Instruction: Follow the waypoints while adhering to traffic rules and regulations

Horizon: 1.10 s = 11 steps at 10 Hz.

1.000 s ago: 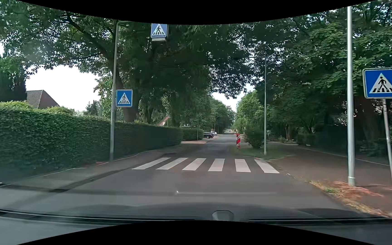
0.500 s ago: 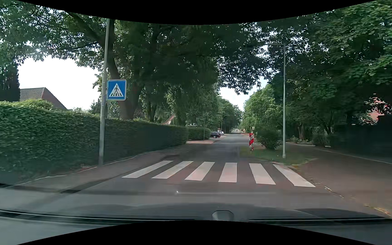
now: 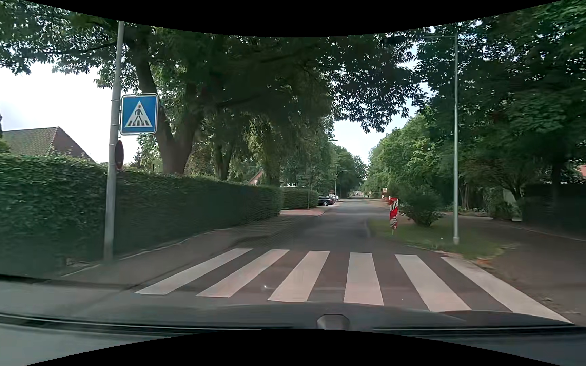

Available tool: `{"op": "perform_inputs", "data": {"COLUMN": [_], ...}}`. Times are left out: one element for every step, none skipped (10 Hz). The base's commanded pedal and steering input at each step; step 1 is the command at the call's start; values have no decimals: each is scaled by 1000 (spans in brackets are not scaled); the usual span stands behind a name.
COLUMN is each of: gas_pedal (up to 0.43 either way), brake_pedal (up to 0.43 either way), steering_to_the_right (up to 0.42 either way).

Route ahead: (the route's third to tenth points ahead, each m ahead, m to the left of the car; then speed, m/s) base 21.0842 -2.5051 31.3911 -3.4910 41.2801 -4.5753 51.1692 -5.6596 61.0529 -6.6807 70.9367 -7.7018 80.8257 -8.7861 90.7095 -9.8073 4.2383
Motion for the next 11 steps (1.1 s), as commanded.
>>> {"op": "perform_inputs", "data": {"gas_pedal": [138,138,118,118,118,118,118,118,118,118,118], "brake_pedal": [0,0,0,0,0,0,0,0,0,0,0], "steering_to_the_right": [-13,-5,1,5,7,8,12,20,25,30,35]}}
